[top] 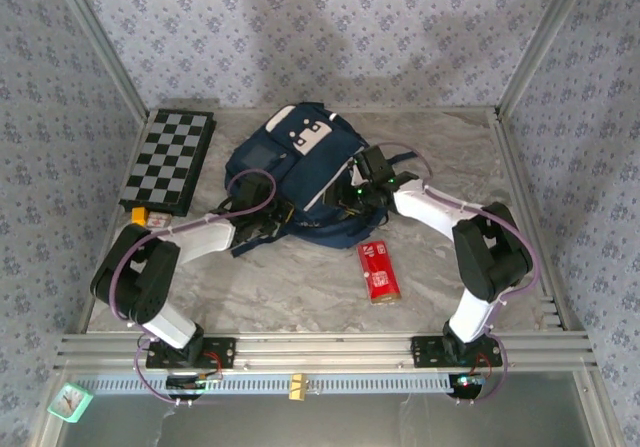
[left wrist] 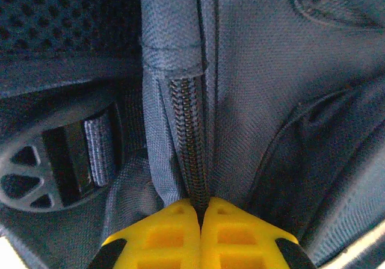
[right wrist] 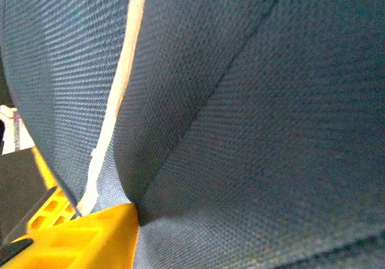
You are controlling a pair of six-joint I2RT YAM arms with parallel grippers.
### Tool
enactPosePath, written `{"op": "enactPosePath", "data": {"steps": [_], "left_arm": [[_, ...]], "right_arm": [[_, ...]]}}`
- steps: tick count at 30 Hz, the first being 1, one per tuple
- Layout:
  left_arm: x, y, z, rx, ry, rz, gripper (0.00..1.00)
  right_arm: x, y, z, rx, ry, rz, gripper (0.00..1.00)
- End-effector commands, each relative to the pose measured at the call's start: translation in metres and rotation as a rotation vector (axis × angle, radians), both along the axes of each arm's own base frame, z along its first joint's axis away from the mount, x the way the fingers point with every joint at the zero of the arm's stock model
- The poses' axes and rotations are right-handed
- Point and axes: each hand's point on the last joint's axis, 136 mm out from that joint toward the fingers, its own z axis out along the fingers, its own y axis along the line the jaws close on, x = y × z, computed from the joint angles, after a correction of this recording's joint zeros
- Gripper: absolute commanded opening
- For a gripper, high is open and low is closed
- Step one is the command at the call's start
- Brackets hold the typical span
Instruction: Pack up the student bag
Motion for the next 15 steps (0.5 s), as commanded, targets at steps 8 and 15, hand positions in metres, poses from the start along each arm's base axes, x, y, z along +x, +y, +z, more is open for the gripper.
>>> {"op": "enactPosePath", "data": {"steps": [8,15], "left_arm": [[0.007,-0.025,0.05,-0.131,-0.085,0.061,0.0],[0.014,-0.026,0.06,-0.125,-0.113,0.074,0.0]], "right_arm": [[0.039,-0.033,0.049,-0.027,-0.116,0.006,0.61],[-0.005,-0.036,0.06,-0.071,-0.081,0.056,0.65]]}}
